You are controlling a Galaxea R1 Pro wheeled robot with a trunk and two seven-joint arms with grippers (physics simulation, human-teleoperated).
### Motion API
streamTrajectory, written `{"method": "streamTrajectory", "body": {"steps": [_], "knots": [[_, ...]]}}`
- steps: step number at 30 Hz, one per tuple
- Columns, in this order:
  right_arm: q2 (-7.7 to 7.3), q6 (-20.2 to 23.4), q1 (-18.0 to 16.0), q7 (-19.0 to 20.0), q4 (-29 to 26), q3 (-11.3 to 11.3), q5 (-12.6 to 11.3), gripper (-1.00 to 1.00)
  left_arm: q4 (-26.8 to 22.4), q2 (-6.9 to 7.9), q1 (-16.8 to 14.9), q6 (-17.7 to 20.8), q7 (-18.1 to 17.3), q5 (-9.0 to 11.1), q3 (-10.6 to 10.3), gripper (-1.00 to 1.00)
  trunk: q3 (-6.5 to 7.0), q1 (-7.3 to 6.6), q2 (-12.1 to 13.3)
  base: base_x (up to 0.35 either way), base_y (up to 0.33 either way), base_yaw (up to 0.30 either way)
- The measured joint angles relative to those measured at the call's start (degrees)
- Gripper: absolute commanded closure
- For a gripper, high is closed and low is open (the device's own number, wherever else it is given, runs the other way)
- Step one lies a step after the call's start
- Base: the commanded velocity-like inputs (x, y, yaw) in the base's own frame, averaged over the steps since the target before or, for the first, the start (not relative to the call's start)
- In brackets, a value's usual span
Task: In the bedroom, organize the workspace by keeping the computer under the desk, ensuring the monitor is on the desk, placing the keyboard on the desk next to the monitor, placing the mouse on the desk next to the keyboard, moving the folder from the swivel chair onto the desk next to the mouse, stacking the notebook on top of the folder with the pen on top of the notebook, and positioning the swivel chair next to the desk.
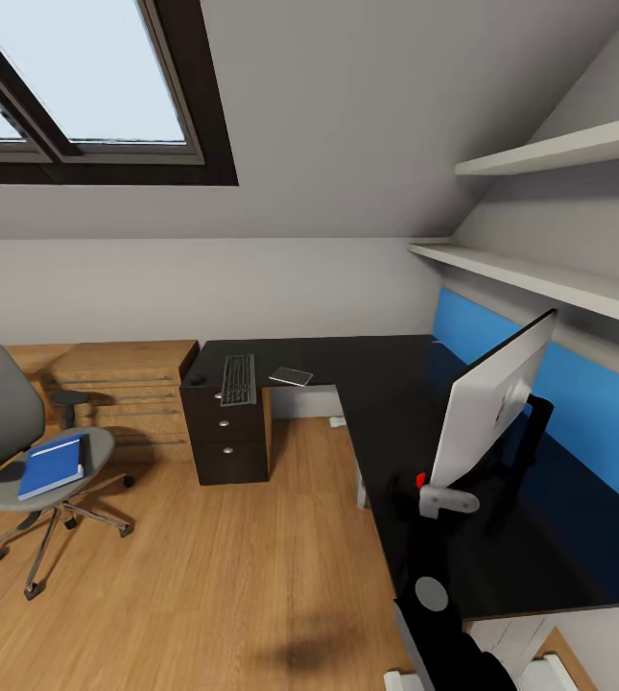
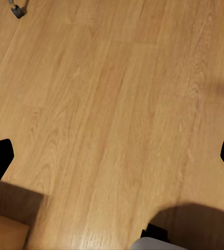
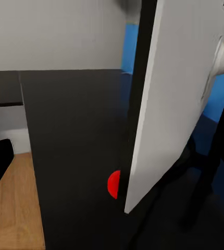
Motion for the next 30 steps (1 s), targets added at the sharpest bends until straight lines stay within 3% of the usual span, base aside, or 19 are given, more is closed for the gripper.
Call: {"method": "streamTrajectory", "body": {"steps": [5,8,9,10,13,14,15,18,30], "knots": [[1.08,2.6,-1.1,-3.4,0.7,3.5,-0.3,-1.00,0.0,-0.02,0.0,0.1,-0.1,0.0,0.0,-1.00,0.00,0.00,0.0,0.000,0.000,0.000],[1.29,3.1,-6.0,-4.4,5.7,3.1,-0.4,-1.00,0.0,-0.03,0.0,0.1,-0.1,0.0,0.0,-1.00,0.00,0.00,0.0,0.000,0.000,0.000],[1.29,2.7,-11.3,-7.8,13.5,0.9,-0.4,-1.00,0.0,0.03,0.0,0.1,-0.1,0.0,-0.1,-1.00,0.01,0.01,0.0,0.000,0.000,0.000],[1.28,2.3,-13.3,-9.4,16.6,-0.1,-0.4,-1.00,0.0,0.04,0.0,0.1,-0.2,0.0,-0.1,-1.00,0.00,0.00,0.0,0.000,0.000,0.000],[1.16,-1.0,-16.2,-13.2,21.5,-2.6,-0.2,-1.00,0.0,0.06,0.0,0.1,-0.2,0.0,0.0,-1.00,0.00,0.00,0.0,0.000,0.000,0.000],[1.11,-5.5,-17.3,-17.0,23.4,-5.1,0.0,-1.00,0.0,0.06,0.0,0.0,-0.2,0.0,0.0,-1.00,0.00,0.00,0.0,0.000,0.000,0.000],[1.01,-8.3,-17.6,-18.8,25.8,-6.4,0.0,-1.00,0.0,0.06,0.0,-0.1,-0.2,0.0,0.0,-1.00,0.00,0.00,0.0,0.000,0.000,0.000],[0.96,-9.9,-17.7,-19.4,27.2,-6.7,0.0,-1.00,0.0,0.01,0.0,-0.2,-0.2,-0.1,0.0,-1.00,0.00,0.00,0.0,0.000,0.000,0.000],[0.94,-11.3,-17.8,-19.8,28.2,-7.0,0.0,-1.00,0.0,0.07,0.0,-0.3,-0.2,-0.1,0.0,-1.00,0.00,-0.01,0.0,0.042,0.017,0.000]]}}
